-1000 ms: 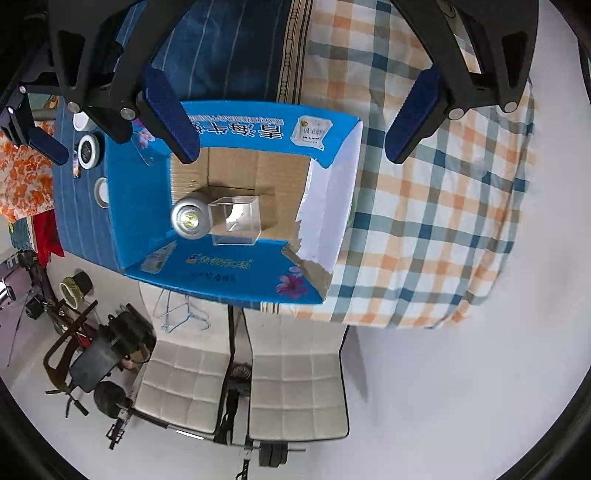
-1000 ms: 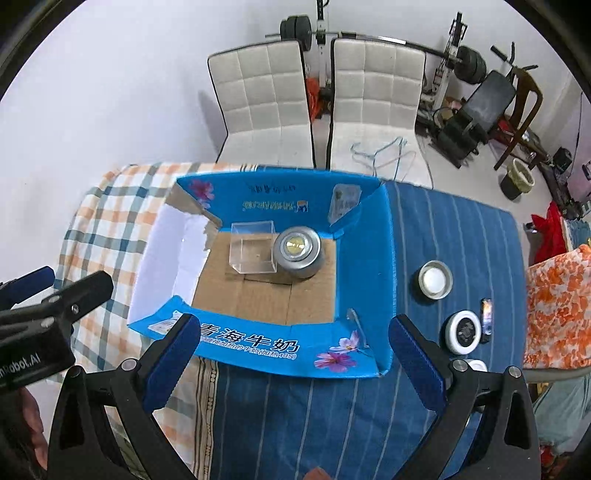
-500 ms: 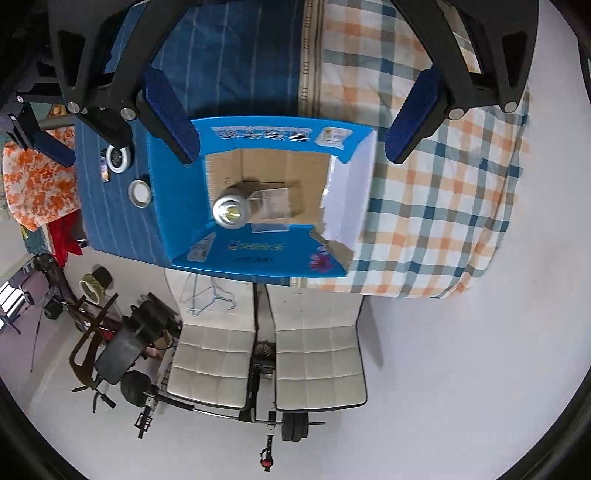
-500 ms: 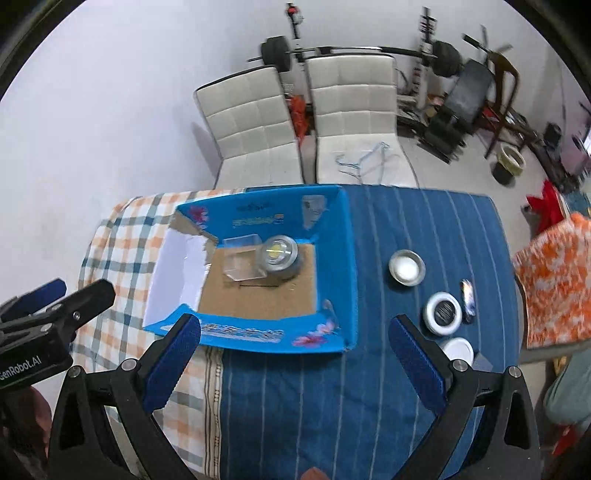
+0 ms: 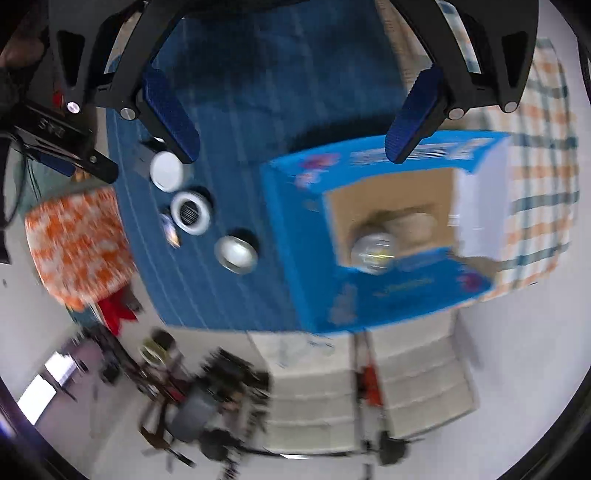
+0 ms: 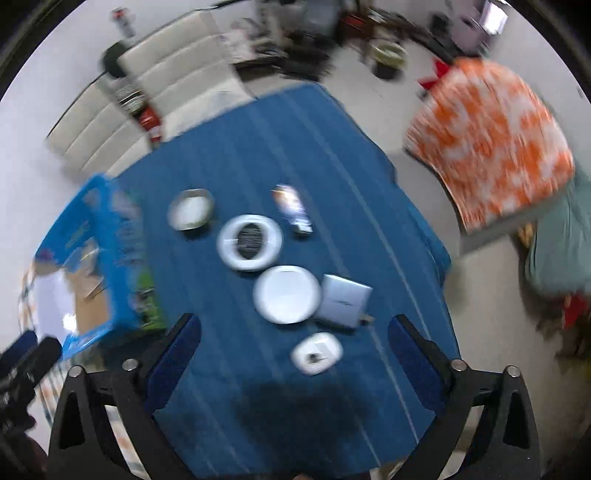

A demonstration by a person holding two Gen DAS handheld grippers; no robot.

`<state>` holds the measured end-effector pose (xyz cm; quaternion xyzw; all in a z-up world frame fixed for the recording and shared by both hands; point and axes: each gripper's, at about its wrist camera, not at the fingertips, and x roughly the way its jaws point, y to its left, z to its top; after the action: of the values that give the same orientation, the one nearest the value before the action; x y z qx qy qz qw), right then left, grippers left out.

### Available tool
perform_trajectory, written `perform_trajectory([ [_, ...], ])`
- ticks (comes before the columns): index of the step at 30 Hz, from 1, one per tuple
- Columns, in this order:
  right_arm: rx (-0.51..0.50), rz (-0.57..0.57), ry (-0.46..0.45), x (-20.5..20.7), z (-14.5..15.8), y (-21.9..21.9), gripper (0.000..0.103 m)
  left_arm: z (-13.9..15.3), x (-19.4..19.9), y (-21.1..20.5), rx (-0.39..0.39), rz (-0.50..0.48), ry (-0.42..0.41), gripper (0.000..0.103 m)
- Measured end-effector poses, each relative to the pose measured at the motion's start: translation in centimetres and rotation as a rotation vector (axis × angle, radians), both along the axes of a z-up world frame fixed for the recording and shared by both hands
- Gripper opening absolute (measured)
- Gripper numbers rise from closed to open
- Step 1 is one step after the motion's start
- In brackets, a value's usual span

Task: Organize rigid objects
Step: 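Grasp the white round container with the left tool while the right tool grasps the grey charger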

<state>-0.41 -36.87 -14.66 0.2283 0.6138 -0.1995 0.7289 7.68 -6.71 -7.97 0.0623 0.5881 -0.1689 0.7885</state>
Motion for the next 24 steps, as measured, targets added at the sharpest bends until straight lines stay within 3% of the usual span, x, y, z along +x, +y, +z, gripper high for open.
perform_trajectory([
  [1, 0.027, -0.017, 0.025, -0.2, -1.3, -1.3, 0.077, -1.2, -0.2, -2.0, 0.002, -0.031, 0.014, 0.103],
  [3, 0.069, -0.057, 0.064, -0.8, -3.8, -3.6, 0.071, -3.6, -0.6, -5.8, 0.014, -0.083, 0.043, 0.103],
  [7, 0.086, -0.117, 0.068, -2.3, -6.8, -6.8, 0.071, -8.8, -0.8, -12.8, 0.038, -0.17, 0.139, 0.103],
  [12, 0.079, -0.171, 0.089, -3.2, -9.5, -9.1, 0.071, -14.0, -0.2, -18.7, 0.084, -0.221, 0.23, 0.103],
  [17, 0.144, -0.222, 0.106, -3.8, -11.4, -10.6, 0.071, -18.3, 0.2, -22.0, 0.101, -0.211, 0.339, 0.103],
  [21, 0.175, -0.222, 0.103, -3.6, -11.7, -10.6, 0.071, -20.3, 0.4, -22.2, 0.125, -0.174, 0.381, 0.103],
  [22, 0.185, -0.22, 0.102, -3.6, -11.8, -10.5, 0.071, -20.6, 0.3, -21.9, 0.122, -0.172, 0.383, 0.101],
  [24, 0.218, -0.21, 0.102, -3.2, -12.1, -10.0, 0.071, -20.6, 0.1, -21.2, 0.08, -0.173, 0.398, 0.088],
])
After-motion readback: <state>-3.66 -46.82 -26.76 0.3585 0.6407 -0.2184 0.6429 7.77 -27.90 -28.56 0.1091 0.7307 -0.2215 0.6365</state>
